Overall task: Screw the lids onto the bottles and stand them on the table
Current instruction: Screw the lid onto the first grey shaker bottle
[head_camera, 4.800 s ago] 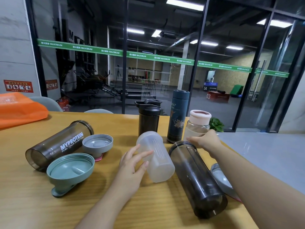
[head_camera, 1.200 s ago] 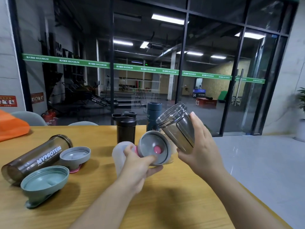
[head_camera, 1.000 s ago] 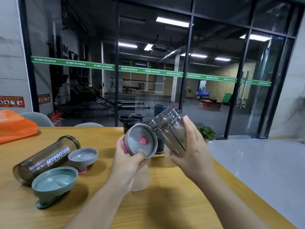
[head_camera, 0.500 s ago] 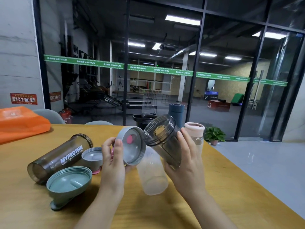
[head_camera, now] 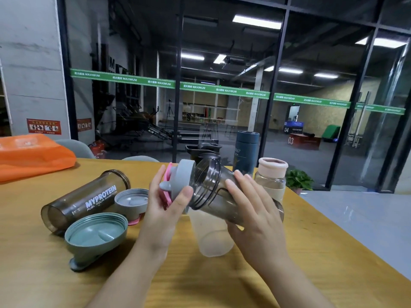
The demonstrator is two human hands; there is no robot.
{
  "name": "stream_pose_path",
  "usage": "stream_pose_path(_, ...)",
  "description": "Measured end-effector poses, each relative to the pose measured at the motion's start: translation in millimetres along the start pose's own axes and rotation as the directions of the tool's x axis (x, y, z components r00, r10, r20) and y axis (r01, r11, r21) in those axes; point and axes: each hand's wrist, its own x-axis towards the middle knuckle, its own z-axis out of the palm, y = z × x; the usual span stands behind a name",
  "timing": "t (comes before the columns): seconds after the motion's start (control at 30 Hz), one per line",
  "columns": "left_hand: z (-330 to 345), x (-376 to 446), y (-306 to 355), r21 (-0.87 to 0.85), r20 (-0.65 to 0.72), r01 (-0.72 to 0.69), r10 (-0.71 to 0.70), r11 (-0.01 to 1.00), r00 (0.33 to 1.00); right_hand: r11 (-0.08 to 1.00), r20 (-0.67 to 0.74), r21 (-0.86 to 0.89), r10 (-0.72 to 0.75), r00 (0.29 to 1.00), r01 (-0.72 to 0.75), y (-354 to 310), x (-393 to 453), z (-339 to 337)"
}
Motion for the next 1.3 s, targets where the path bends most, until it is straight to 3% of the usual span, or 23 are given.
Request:
stream_pose_path(0.23, -8.8, 3.5, -0.9, 0.020, 0.107, 0.004, -0.006, 1.000, 0.994, 0.997, 0.108, -0.073, 0.021, 0.994, -0.013, -2.1, -0.1, -1.6)
stream_pose_path(0.6, -17.0, 1.1, 5.1, 0.140, 0.201, -0.002, -0.027, 0.990, 0.979, 0.984, 0.087, -0.168, -0.049, 0.995, 0.063, -7.5, 2.5, -9.6)
stream_pose_path(0.77, -16.4, -1.4, 7.3, 0.217, 0.148, 0.012, -0.045, 0.976, 0.988, 0.970, 0.068, -0.225, -0.080, 0.994, 0.094, -7.5, 4.0, -11.7)
stream_pose_path(1.1, -8.4, -3.4, -2.6, 0.181, 0.037, -0.025, 0.019, 0.983, 0.999, 0.953, 0.096, -0.259, -0.134, 0.986, 0.155, -6.3, 2.8, -4.4)
stream_pose_path(1.2, -11.0, -1.4, -3.6, 0.159, 0.005, -0.010, 0.010, 0.987, 1.000, 0.972, 0.092, -0.187, -0.125, 0.988, 0.140, -7.4, 3.0, -6.3)
stream_pose_path(1.3, -15.4, 0.2, -2.4, 0.133, -0.031, 0.002, 0.002, 0.991, 1.000, 1.000, 0.036, -0.012, -0.017, 0.999, 0.018, 3.1, 2.0, -13.3)
